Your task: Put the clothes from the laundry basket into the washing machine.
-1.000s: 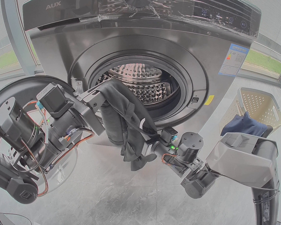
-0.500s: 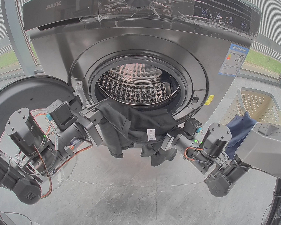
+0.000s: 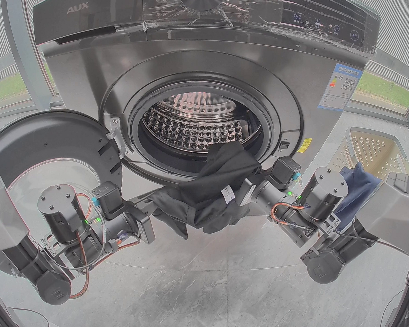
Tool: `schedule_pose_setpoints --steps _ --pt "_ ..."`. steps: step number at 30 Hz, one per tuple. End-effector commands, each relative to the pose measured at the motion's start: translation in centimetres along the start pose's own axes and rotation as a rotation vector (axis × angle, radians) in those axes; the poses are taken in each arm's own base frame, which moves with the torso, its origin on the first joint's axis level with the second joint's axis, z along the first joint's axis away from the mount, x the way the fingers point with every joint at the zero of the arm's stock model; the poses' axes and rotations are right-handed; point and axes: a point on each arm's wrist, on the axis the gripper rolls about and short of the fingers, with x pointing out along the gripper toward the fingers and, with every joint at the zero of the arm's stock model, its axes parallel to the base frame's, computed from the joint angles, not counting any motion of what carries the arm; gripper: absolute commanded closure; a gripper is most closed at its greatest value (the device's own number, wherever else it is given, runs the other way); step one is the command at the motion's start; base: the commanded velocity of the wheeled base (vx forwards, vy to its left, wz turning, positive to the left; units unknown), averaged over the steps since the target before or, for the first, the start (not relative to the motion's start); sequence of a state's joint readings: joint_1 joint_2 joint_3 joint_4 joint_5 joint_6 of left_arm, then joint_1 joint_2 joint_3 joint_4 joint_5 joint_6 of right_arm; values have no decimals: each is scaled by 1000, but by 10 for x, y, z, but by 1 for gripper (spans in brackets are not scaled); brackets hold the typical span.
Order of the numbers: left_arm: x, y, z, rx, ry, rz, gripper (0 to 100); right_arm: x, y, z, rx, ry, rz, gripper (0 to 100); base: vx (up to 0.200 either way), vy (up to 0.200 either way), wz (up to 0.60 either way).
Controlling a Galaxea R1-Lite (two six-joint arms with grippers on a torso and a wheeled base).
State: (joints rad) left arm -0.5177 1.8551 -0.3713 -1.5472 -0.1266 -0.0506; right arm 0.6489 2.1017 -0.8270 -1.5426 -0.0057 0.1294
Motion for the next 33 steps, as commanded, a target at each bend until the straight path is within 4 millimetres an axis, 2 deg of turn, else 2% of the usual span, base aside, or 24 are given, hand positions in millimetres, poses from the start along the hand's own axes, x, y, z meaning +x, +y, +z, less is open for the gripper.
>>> schedule_pose_setpoints --steps 1,15,27,28,33 --pt "2 1 -18 1 67 2 100 5 7 10 4 -45 16 100 0 0 0" --pt "-2 4 -25 -10 105 16 100 6 13 22 8 -73 11 100 0 0 0" --pt "-4 4 -31 -12 131 16 100 6 19 22 14 -77 28 100 0 0 0" --pt "-5 4 -32 -10 137 16 0 6 19 22 14 -79 28 100 0 0 0" --pt "-17 2 -46 -19 218 16 0 6 15 23 11 -85 17 100 0 0 0"
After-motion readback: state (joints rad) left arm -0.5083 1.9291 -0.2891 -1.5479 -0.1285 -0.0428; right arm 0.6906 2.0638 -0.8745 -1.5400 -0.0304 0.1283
